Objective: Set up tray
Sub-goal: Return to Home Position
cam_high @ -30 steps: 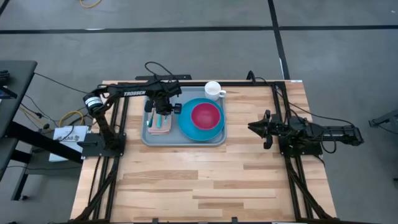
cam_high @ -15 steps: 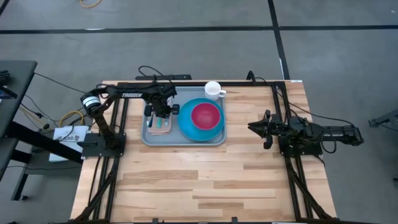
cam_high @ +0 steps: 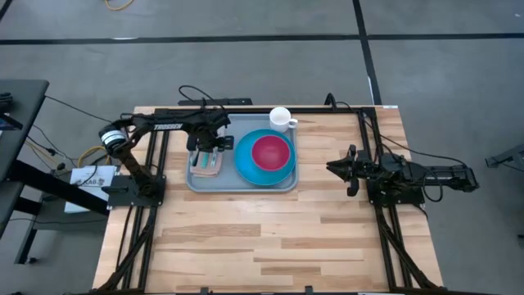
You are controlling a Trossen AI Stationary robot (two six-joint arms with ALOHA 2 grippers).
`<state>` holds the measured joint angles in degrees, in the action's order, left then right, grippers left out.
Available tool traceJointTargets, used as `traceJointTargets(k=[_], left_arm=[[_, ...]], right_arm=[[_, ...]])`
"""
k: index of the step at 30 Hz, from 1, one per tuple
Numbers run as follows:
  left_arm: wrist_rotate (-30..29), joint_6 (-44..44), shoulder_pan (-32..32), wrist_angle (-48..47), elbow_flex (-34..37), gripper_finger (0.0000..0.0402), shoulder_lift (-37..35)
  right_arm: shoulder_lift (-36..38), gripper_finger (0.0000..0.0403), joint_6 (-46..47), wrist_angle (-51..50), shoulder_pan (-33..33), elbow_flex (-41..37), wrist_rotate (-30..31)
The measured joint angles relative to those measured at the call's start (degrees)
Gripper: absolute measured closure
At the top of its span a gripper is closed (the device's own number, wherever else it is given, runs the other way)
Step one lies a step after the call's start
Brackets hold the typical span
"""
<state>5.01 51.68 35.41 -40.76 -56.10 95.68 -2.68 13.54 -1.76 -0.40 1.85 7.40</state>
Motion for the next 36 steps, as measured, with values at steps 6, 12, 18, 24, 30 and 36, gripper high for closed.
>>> traceJointTargets(k=[6,12,18,24,30,36], left_arm=[[-1.5,2.0,-0.9,1.0,0.0,0.0213,-6.6],[-5.3,5.6,-5.4,5.4,0.0,0.0212,-17.1],[-15.4,4.3,-13.9,14.8,-0.1,0.0212,-29.5],[-16.4,-10.6,-22.1,27.2,0.8,0.0211,-38.3],[-16.0,-25.7,-30.3,40.0,4.7,0.0211,-44.9],[-11.0,-32.4,-36.7,59.0,17.4,0.0211,-55.0]], right_arm=[[0.0,0.0339,0.0,0.0,0.0,0.0,0.0],[0.0,0.0339,0.0,0.0,0.0,0.0,0.0],[0.0,0.0339,0.0,0.0,0.0,0.0,0.0],[0.0,0.0339,0.0,0.0,0.0,0.0,0.0],[0.0,0.0339,0.0,0.0,0.0,0.0,0.0],[0.0,0.0339,0.0,0.0,0.0,0.0,0.0]])
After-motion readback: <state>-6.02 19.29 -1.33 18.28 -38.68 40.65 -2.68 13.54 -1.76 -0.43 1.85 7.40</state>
